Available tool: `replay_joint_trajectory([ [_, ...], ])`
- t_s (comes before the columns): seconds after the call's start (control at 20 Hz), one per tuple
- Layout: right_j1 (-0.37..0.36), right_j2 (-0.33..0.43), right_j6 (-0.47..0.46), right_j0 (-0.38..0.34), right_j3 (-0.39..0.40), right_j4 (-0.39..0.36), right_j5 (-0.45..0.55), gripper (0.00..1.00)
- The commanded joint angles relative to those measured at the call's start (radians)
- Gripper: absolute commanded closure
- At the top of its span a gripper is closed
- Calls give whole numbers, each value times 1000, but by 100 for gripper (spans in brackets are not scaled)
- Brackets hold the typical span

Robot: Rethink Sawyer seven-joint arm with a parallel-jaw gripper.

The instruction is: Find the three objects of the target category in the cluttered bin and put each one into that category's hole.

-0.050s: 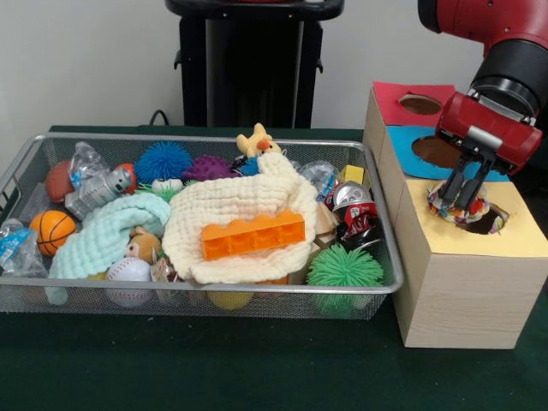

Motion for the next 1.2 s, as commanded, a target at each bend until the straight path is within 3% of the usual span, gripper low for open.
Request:
replay_joint_trajectory([
  [0.05,71,134,131,-2,-9,31,-12,100],
  [0.75,71,97,194,-5,54,-54,-3,100],
  [0.9,72,112,142,3,37,3,-12,100],
  [1.2,64,86,203,-13,65,-74,4,100],
])
